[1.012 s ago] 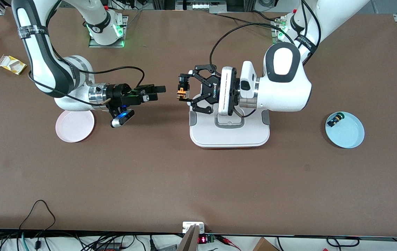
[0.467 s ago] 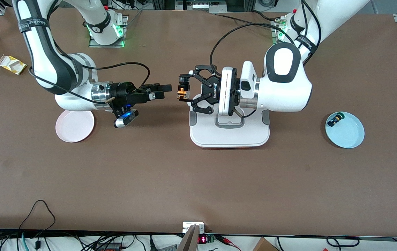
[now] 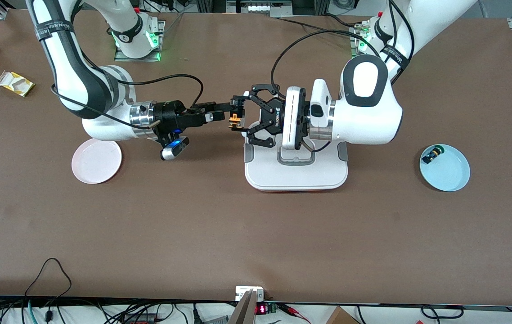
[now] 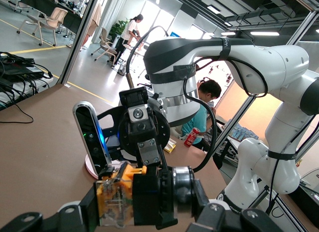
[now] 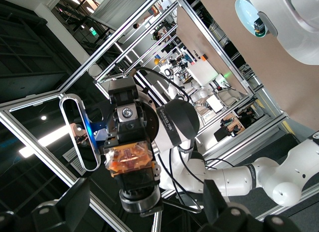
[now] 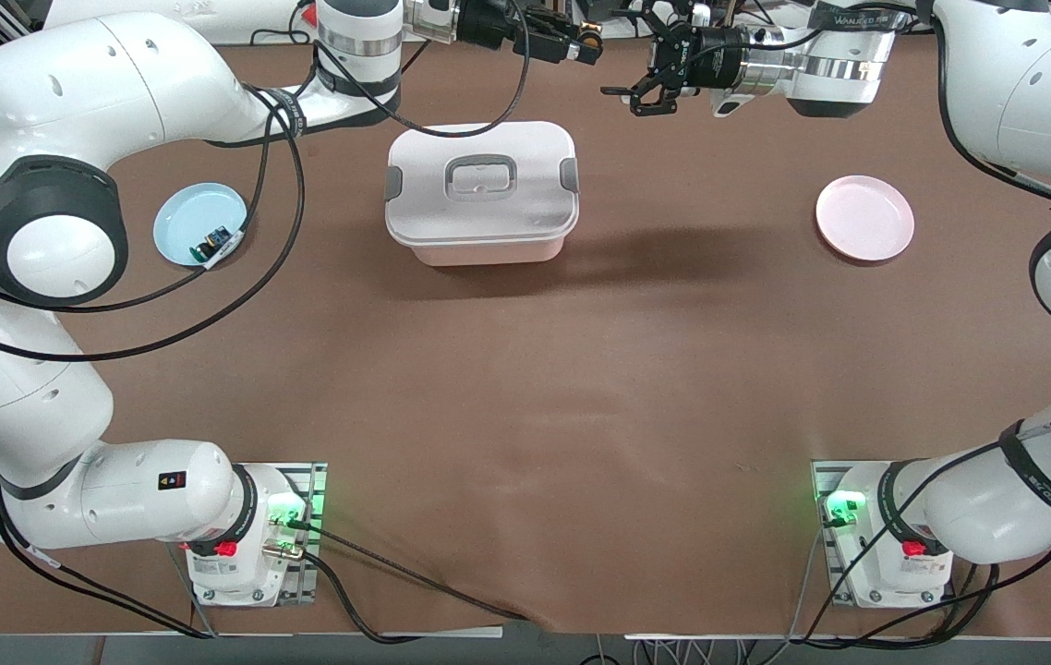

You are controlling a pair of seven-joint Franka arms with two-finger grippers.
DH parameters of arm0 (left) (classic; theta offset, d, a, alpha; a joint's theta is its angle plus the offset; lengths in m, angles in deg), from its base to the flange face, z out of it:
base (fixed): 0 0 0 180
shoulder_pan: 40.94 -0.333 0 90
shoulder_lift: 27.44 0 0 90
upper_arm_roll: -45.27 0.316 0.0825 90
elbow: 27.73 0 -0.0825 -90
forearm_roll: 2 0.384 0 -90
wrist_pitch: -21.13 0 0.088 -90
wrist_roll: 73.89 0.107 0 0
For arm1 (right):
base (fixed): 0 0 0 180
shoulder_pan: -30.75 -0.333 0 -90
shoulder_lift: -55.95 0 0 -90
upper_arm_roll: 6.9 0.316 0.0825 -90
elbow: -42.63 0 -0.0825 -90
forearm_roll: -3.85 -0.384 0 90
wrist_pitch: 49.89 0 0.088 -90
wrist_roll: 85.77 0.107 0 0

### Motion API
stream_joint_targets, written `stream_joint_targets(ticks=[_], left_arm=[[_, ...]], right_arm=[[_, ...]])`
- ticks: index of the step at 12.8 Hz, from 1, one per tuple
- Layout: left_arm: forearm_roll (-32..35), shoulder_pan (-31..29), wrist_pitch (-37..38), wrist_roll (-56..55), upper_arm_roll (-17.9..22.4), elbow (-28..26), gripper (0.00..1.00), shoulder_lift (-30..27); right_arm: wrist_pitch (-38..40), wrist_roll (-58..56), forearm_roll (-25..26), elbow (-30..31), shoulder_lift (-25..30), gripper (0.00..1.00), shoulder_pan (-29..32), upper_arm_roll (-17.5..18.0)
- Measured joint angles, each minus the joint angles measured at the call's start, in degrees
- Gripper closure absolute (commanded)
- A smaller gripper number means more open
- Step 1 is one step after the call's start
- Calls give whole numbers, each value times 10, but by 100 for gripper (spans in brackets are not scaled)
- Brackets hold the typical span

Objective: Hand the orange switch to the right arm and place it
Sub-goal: 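Close the right gripper on the orange switch beside the left gripper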

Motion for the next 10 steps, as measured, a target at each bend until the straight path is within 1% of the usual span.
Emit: stream_joint_targets(ticks=[7, 10], left_arm=[[0, 0, 0, 0, 0, 0, 94, 0], [0, 0, 0, 0, 0, 0, 94, 0]], right_arm=[[-12, 0, -9, -1, 0, 0, 0, 2], [-36, 0, -10, -2, 0, 0, 0, 16]])
